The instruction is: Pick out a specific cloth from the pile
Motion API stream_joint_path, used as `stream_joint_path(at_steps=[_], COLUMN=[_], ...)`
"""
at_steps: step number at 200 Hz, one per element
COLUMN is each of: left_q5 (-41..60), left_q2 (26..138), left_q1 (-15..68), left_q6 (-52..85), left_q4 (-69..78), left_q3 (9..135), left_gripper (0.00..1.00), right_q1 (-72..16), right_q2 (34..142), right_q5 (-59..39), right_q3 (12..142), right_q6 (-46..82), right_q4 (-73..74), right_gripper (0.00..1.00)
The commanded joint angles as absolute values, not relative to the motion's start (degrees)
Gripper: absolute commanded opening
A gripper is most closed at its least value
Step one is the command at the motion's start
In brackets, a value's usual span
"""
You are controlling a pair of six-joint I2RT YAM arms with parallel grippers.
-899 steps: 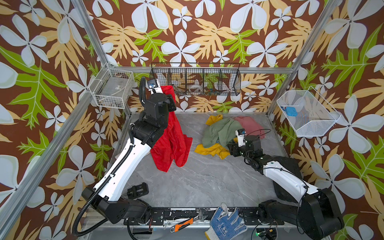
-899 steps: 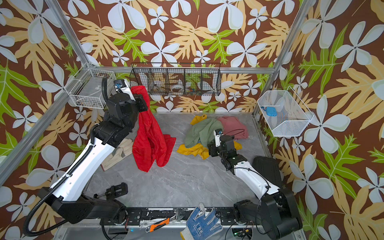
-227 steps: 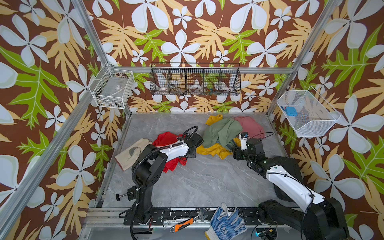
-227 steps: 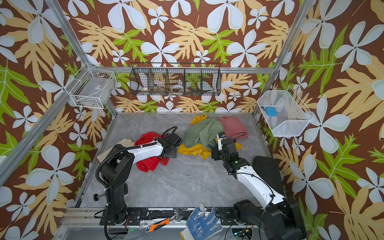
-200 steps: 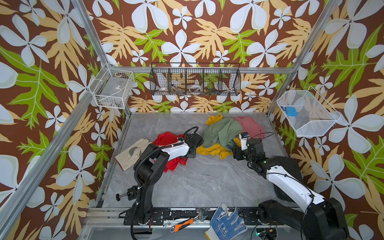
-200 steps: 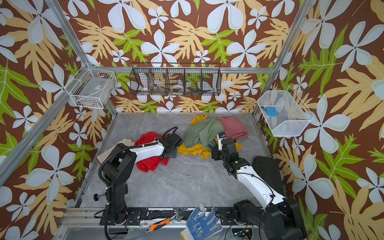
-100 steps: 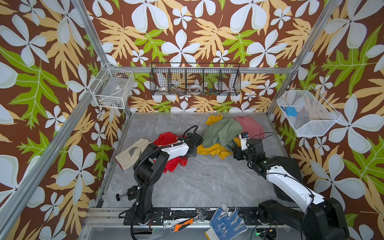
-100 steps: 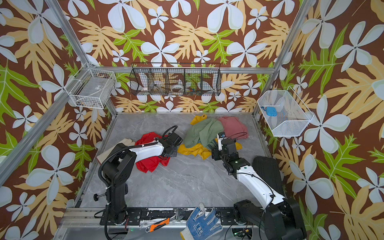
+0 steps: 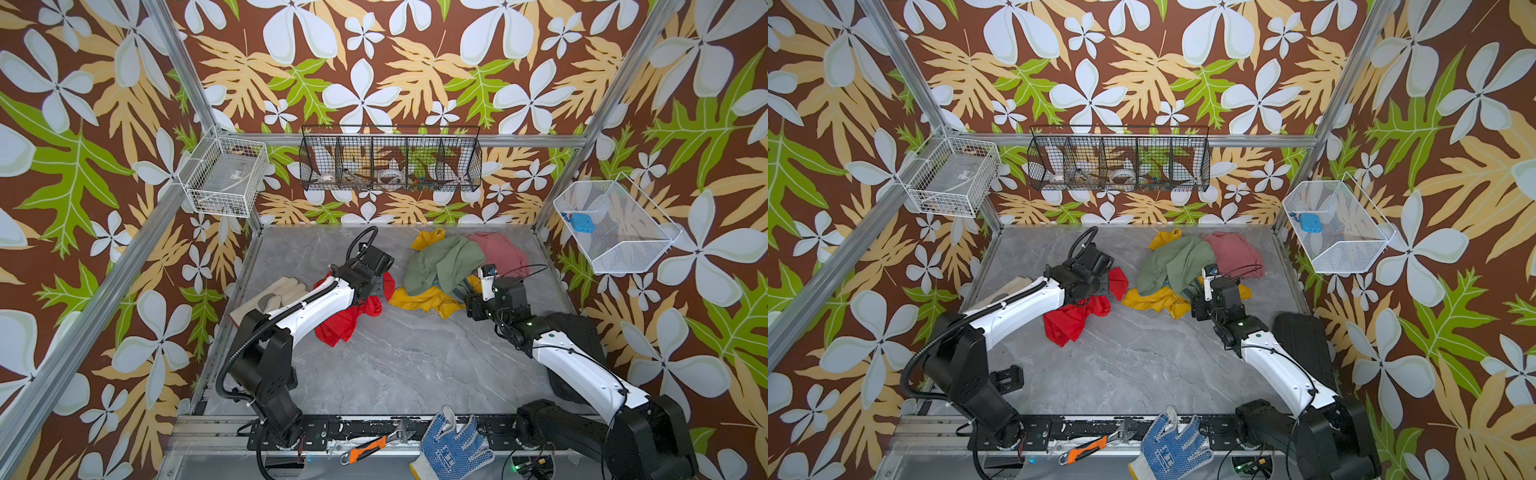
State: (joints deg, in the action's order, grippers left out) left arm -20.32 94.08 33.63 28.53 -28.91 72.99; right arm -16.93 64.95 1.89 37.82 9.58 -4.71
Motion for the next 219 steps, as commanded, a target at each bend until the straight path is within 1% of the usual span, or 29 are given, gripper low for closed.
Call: stream_joint_path(at_steps=[1,54,78,97,119,160,219], left_q5=[-20.8,-19.8,-17.8,-17.2,-16.9,-14.7,-14.1], left_q2=[90.5,82.2,78.1,74.9,73.6,76.7,86.4], left_q1=[32.0,23.5,19.3,17.2,15.0,11.7,7.1], left_q6=[29.9,33.1,35.0,36.3,37.3,38.6,38.5], left_q4=[-28.6,-26.8,-23.9,-21.6,-21.4,-21.1,-20.4], left_q3=[70.9,61.9,57.3,54.0,51.6,47.9,45.6], left_gripper=[0.0,0.0,0.0,0.0,0.0,0.0,0.0], right_q1=[-16.9,-16.9,-17.0,-17.0,-16.9,-16.9,-17.0], right_q2=[65.3,65.9,66.0,66.2,66.5,67.0,66.4], right_q5=[2.0,1.7,1.7,1.5,1.2,1.1,1.7], right_q3=[37.8,38.3,38.6,38.6,38.8,39.5,39.2], right_q6=[9.2,9.1,9.1,9.3,9.4,9.2,9.1], right_q4=[-4.2,-4.2,-4.4,-4.5,-4.5,-4.8,-5.6], right_gripper=[0.72,0.72,0.72,0.72,0.72,0.72,0.71])
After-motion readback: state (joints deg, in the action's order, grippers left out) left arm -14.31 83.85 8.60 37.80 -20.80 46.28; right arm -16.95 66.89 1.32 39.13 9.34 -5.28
